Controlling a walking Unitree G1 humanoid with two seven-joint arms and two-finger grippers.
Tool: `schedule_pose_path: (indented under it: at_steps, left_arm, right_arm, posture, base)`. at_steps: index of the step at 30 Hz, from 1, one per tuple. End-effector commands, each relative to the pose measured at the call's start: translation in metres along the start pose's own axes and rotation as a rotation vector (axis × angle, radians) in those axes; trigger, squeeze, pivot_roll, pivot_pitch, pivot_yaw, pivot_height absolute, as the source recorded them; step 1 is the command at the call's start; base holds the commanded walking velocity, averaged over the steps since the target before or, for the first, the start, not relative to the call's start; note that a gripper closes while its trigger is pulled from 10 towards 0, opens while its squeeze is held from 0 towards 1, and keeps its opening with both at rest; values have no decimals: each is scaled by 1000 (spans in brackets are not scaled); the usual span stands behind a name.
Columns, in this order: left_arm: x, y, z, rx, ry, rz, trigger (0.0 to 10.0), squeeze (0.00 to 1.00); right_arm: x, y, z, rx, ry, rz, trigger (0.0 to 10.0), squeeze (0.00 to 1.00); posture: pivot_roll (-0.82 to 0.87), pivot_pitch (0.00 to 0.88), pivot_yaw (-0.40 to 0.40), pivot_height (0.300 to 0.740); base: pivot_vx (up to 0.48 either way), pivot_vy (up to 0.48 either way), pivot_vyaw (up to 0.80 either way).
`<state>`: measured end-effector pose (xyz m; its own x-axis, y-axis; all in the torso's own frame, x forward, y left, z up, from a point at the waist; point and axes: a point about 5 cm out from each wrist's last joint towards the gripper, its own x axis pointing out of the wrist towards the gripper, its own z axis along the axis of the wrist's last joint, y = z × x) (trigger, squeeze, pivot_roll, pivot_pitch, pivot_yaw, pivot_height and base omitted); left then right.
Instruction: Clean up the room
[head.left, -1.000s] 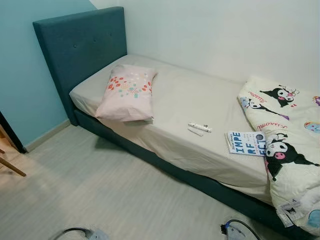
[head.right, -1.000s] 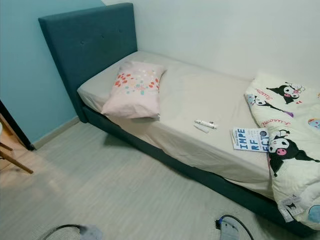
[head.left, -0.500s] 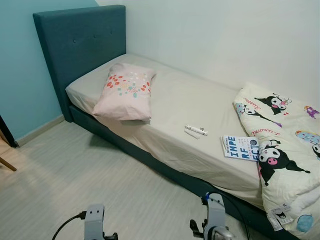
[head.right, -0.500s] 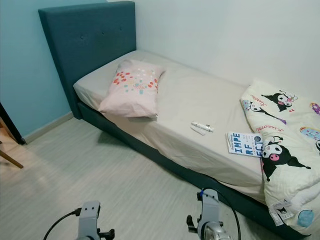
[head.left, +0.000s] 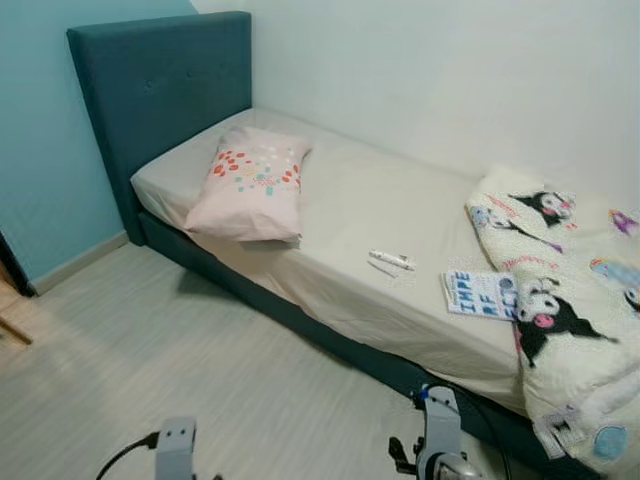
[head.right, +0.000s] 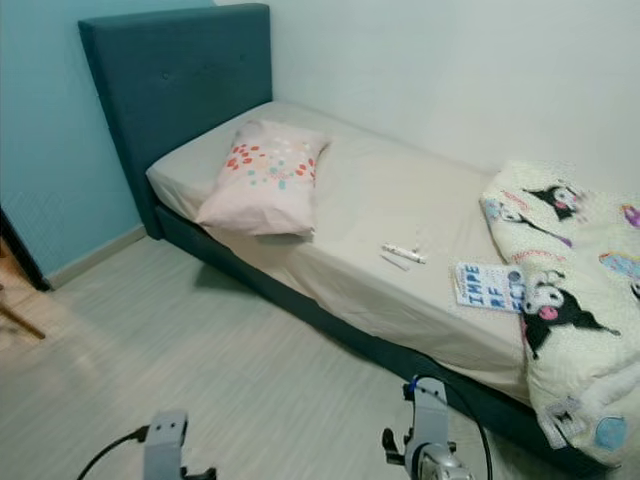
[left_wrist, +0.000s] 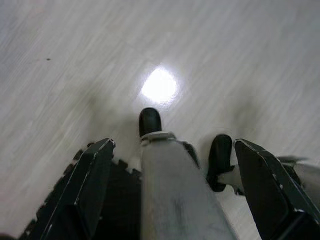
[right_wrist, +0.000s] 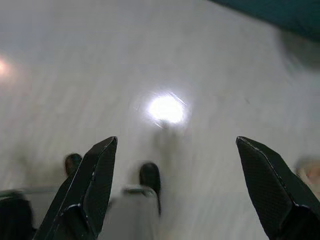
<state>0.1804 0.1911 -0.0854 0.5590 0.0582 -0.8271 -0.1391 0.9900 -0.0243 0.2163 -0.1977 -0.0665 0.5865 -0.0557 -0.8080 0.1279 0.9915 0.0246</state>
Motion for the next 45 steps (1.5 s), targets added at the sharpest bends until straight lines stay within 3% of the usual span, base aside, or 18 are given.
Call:
schedule_pose_path:
  at_steps: [1, 6, 9, 14, 18, 24, 31, 33, 39, 45]
  left_arm:
    - [0, -2, -1, 20, 0, -7, 10000, 0]
    - [0, 2, 4, 3, -39, 1, 10000, 0]
    - [0, 4, 6, -7, -47, 15, 10000, 0]
    - [1, 3, 15, -10, -84, 19, 10000, 0]
    - [2, 1, 29, -15, -137, 13, 10000, 0]
    - [2, -2, 57, -38, -234, -2, 10000, 0]
    - [1, -6, 81, -43, -318, -19, 10000, 0]
    - [0, -10, 95, -33, -362, -38, 10000, 0]
    - [-1, -15, 109, -23, -413, -57, 10000, 0]
    - [-4, -26, 127, -14, -479, -105, 10000, 0]
  right_arm:
    - [-1, -8, -3, -2, 4, -33, 10000, 0]
    - [-3, -23, -8, 5, 18, -95, 10000, 0]
    - [-4, -24, -7, 1, 11, -89, 10000, 0]
    - [-2, -11, 0, 173, -57, 64, 10000, 0]
    - [-2, -8, 5, 81, -64, 89, 10000, 0]
    - [-2, -7, 5, 90, -61, 94, 10000, 0]
    - [-1, -3, 9, 27, -71, 115, 10000, 0]
    - [0, 1, 17, -22, -81, 122, 10000, 0]
    - [0, 9, 27, -50, -110, 154, 10000, 0]
    - [0, 21, 37, -152, -141, 233, 10000, 0]
  posture:
    - [2, 0, -79, 740]
    - [-1, 0, -86, 740]
    - [-4, 0, -88, 740]
    - [-5, 0, -83, 740]
    - [-5, 0, -83, 740]
    - [-1, 0, -88, 740]
    - [-3, 0, -80, 740]
    - [-4, 0, -76, 740]
    - [-1, 0, -73, 740]
    - [-2, 0, -70, 740]
  base:
    - [0, 0, -744]
    - [0, 0, 0]
    - [0, 0, 0]
    - [140, 0, 0]
    - [412, 0, 486]
    - [424, 0, 775]
    - [440, 0, 112]
    - [448, 0, 0]
    - [454, 0, 0]
    - [468, 0, 492]
